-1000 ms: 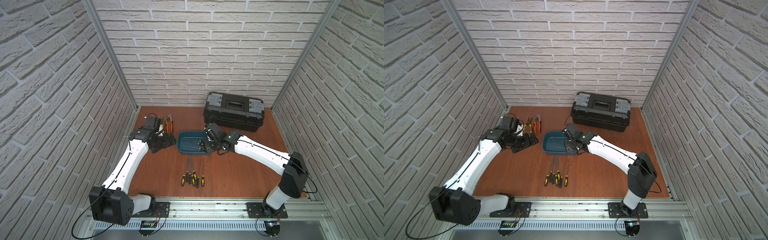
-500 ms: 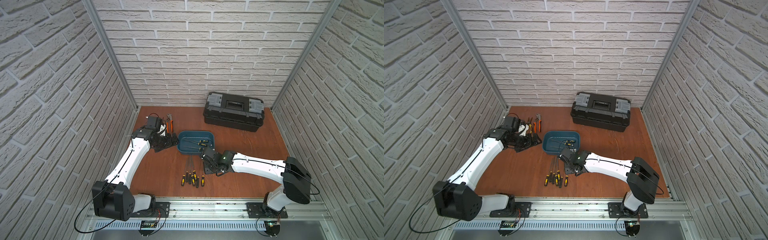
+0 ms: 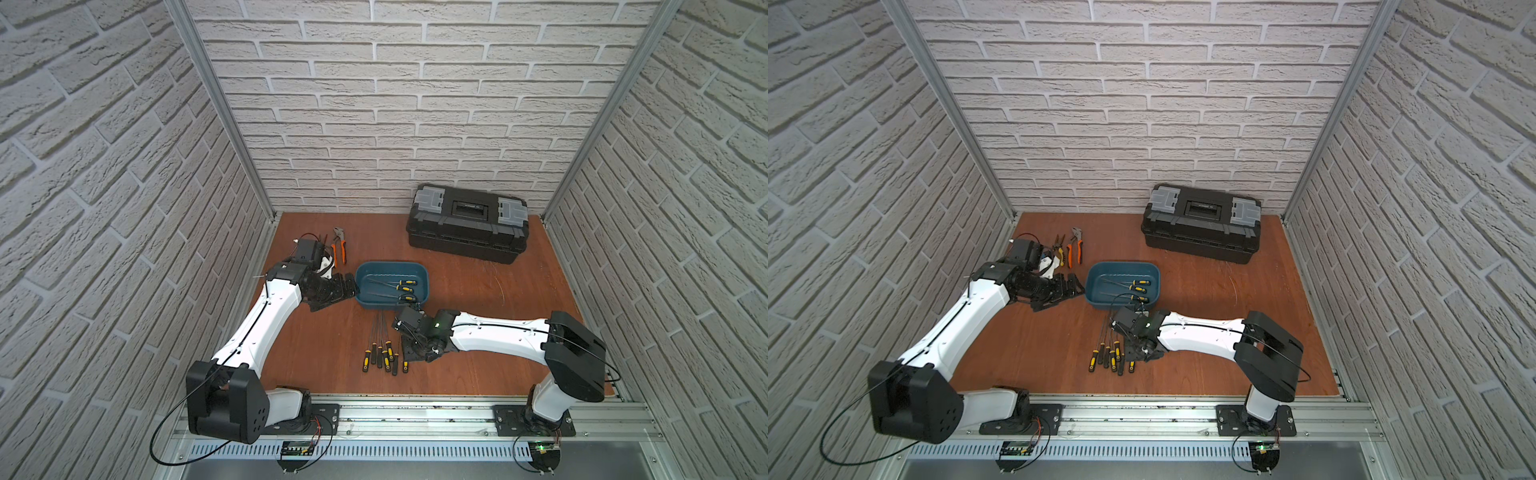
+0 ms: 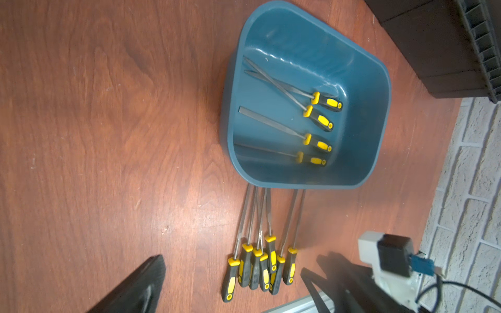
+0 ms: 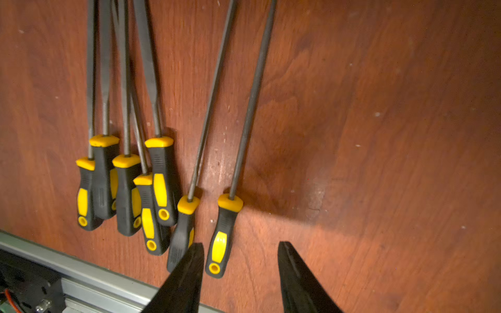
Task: Put the file tool into the storage box
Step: Pick up the file tool from the center of the board.
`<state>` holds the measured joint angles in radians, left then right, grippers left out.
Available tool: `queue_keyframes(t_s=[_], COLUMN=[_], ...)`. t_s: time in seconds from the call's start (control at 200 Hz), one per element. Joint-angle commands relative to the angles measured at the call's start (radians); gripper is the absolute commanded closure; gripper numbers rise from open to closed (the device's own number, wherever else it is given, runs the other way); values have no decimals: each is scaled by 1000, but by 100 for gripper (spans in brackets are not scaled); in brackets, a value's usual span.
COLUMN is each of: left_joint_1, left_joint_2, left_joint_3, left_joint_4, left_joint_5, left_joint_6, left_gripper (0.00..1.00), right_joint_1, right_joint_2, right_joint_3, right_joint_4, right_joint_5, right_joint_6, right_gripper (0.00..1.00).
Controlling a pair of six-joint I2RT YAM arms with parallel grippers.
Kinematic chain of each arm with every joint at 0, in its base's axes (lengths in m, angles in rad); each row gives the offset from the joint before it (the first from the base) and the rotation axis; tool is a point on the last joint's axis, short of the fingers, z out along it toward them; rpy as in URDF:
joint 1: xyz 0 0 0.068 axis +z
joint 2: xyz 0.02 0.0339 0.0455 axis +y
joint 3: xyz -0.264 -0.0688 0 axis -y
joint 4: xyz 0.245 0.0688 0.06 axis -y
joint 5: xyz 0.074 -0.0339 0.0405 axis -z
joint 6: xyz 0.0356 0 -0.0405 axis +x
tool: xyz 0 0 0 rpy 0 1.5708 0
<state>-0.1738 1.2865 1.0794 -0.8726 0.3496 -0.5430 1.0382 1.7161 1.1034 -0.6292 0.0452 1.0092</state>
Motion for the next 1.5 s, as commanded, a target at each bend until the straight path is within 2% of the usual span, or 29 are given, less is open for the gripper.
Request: queue_keyframes(t_s=[0.0,0.525,0.895,1.095,1.495], left_joint_1=[6,5,5,5,3], left_joint_2=[-36,-31,-10,-14,-31], left_joint_3=[-16,-13,4,4,21], left_joint_4=[-4,-12,-13,-13,-35], left_joint_5=[0,5,11,6,-13], left_joint_6=[9,29,37,32,35], left_gripper=[2,2,2,2,2], right_joint_1=[8,28,30,30,34], right_joint_2=[30,165,148,111,166], right_joint_3=[55,195,145,111,137], right_joint_4=[-41,-201,-246,-192,-189], right_joint_5=[0,11,44,37,43], right_joint_6=[-7,-28,-3,-44,-110], right_gripper=[52,54,55,55,58])
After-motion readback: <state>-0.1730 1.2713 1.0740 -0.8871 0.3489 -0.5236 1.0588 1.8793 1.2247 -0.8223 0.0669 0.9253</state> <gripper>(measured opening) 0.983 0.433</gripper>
